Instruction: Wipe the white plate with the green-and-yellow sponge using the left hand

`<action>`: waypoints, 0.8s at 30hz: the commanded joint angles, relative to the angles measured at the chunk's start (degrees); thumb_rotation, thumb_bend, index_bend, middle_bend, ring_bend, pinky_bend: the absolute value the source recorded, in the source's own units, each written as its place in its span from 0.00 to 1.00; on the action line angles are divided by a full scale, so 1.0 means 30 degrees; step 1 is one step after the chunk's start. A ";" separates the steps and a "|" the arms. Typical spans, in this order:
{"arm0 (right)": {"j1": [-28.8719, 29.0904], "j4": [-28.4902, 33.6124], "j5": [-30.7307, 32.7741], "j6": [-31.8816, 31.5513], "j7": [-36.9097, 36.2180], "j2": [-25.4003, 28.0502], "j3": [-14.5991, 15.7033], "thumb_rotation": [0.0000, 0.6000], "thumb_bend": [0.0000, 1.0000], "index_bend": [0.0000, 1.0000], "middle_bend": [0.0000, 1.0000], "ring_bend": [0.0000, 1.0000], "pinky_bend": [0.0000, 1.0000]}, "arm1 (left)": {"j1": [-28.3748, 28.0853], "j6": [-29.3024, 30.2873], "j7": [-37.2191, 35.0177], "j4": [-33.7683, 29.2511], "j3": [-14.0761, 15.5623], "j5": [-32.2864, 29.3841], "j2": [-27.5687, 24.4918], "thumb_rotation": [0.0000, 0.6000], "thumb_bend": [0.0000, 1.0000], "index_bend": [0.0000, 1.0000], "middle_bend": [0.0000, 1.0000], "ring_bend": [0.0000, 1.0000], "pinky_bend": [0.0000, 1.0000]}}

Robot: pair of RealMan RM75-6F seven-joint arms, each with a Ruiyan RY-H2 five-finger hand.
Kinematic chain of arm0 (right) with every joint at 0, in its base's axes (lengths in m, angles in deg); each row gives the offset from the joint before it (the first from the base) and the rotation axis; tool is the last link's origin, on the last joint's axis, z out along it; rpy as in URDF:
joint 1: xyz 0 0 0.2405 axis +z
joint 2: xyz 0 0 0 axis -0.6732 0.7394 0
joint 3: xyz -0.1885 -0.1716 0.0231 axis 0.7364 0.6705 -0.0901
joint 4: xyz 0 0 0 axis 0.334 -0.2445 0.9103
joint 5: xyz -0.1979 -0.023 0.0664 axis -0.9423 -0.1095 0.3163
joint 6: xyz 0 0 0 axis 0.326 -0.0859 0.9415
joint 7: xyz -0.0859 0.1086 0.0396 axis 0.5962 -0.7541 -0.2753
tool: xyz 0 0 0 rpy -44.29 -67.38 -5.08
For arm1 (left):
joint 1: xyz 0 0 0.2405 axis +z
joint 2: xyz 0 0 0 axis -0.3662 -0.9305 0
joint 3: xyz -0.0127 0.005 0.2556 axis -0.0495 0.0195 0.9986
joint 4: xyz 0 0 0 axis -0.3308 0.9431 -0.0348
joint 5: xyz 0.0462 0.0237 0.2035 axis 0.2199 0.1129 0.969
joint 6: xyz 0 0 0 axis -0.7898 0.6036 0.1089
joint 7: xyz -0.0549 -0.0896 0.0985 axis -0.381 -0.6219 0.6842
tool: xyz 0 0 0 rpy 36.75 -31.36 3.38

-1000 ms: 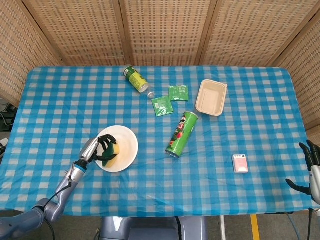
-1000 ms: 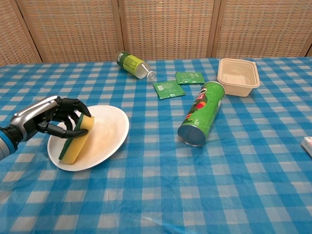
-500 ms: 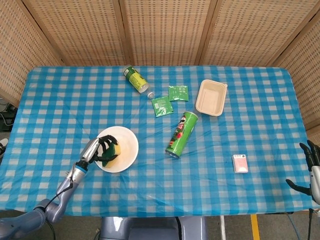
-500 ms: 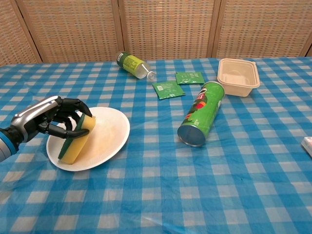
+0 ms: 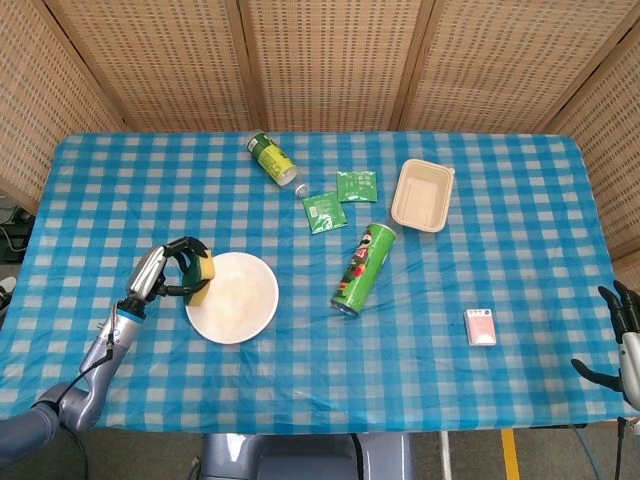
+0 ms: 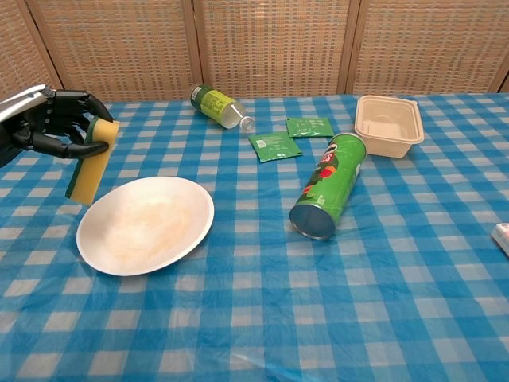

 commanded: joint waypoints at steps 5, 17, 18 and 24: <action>0.0091 0.0122 0.0185 0.0118 0.0593 -0.0119 -0.0039 1.00 0.00 0.02 0.00 0.00 0.00 | -0.1739 -0.4205 0.4631 0.2742 -0.0390 -0.1480 -0.0390 1.00 0.46 0.49 0.41 0.49 0.54; 0.0179 0.0310 0.0461 0.0341 0.1108 -0.0209 -0.0056 1.00 0.00 0.02 0.00 0.00 0.00 | -0.2422 -0.7814 1.0160 0.5444 -0.0238 -0.3202 0.0209 1.00 0.29 0.12 0.07 0.11 0.24; 0.0174 0.0328 0.0451 0.0333 0.1099 -0.0202 -0.0051 1.00 0.00 0.02 0.00 0.00 0.00 | -0.2436 -0.8059 1.0686 0.5209 -0.0328 -0.3476 0.0048 1.00 0.24 0.06 0.03 0.06 0.20; 0.0115 0.0363 0.0347 0.0242 0.0950 -0.0144 -0.0011 1.00 0.00 0.02 0.00 0.00 0.00 | -0.1900 -0.7035 1.1914 0.3083 -0.1376 -0.4809 -0.0962 1.00 0.00 0.00 0.00 0.00 0.02</action>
